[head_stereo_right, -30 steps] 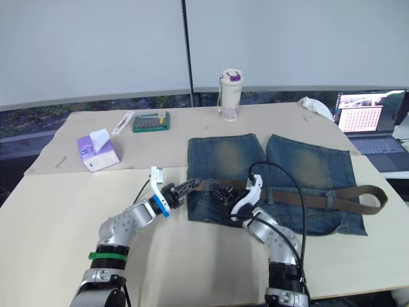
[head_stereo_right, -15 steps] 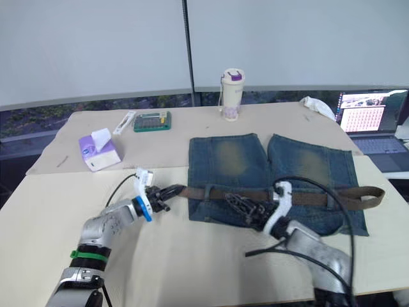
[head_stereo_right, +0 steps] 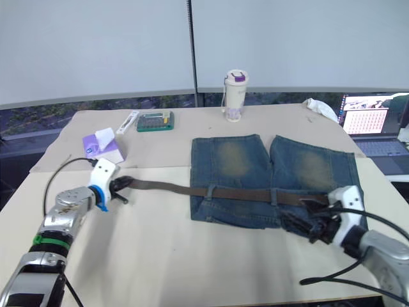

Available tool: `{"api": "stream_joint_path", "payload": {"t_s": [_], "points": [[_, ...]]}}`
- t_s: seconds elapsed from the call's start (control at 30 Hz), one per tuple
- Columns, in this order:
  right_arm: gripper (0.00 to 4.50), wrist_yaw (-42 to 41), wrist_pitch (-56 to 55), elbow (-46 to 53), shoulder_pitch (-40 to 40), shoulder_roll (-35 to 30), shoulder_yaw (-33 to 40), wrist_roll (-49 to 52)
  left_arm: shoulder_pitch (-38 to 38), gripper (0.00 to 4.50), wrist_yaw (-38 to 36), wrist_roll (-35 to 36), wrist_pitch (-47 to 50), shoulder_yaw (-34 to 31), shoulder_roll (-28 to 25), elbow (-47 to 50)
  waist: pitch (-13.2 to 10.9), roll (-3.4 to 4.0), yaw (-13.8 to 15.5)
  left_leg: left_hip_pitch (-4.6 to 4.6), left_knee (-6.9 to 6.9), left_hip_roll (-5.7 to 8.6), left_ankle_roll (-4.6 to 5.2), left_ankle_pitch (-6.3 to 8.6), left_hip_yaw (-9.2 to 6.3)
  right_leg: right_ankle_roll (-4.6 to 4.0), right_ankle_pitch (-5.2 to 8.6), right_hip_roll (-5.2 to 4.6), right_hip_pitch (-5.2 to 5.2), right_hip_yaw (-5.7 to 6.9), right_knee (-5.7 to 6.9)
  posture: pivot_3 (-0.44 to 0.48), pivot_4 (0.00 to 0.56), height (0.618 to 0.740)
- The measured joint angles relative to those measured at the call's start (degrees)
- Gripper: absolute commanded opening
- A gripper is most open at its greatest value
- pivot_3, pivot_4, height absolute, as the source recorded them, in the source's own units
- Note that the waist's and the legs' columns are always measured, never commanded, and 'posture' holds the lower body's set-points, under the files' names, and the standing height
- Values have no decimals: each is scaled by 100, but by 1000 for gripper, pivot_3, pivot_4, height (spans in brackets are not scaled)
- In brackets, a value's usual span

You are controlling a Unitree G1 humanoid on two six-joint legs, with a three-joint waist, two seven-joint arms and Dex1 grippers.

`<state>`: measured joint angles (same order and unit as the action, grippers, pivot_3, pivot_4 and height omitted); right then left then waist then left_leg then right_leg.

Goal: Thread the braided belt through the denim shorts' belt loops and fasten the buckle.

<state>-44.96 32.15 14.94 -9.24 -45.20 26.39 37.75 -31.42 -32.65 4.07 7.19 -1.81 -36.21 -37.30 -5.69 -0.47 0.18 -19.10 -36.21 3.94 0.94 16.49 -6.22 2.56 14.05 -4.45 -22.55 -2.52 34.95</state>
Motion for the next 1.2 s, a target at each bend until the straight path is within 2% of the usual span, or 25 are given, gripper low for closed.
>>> {"api": "stream_joint_path", "payload": {"t_s": [0.27,0.4,0.7,0.83,0.93,1.03,1.17,1.2], "points": [[4417,174,-433,-1620,854,-523,164,-800,-63,0,927,-565,-248,44,-12,-400,-1,3,17,0,3,-9,1,0,8,-1,-1,-6,-4,-5,6,0,150,740],[4417,138,-493,-2116,1167,-545,78,-1029,-102,0,991,-666,-188,52,-16,-455,2,7,10,-2,3,-21,0,0,16,-3,-2,-2,-4,-4,7,0,150,740],[4417,48,274,-3499,2400,-685,-326,-1169,-210,0,1009,-744,-138,85,23,-593,2,22,5,-2,0,-23,2,1,25,-5,-3,-4,-3,-6,8,0,150,740],[4417,-252,866,-4257,2929,-660,-577,-1156,-231,0,1002,-756,-160,92,33,-620,6,30,11,-4,0,-23,2,1,25,-6,-3,-5,-4,-6,8,0,150,740],[4417,-480,947,-4445,3058,-663,-610,-1163,-218,0,1000,-755,-159,70,31,-621,12,39,10,-6,0,-23,2,1,26,-6,-3,-5,-6,-7,8,0,150,740],[3605,-731,976,-4596,3228,-668,-623,-1167,-193,0,1005,-754,-159,50,29,-618,15,44,-8,-4,0,-25,2,1,25,-6,-3,-4,-5,-6,11,0,150,740],[2257,-1126,955,-4626,3295,-790,-796,-1195,-166,0,1009,-750,-163,40,29,-594,21,54,-12,-6,0,-24,3,2,26,-5,-3,-3,-6,-6,11,0,150,740],[1779,-1231,950,-4616,3285,-830,-829,-1215,-164,0,1011,-750,-164,40,29,-595,22,55,-13,-6,0,-24,3,2,26,-5,-3,-4,-6,-6,10,0,150,740]]}}
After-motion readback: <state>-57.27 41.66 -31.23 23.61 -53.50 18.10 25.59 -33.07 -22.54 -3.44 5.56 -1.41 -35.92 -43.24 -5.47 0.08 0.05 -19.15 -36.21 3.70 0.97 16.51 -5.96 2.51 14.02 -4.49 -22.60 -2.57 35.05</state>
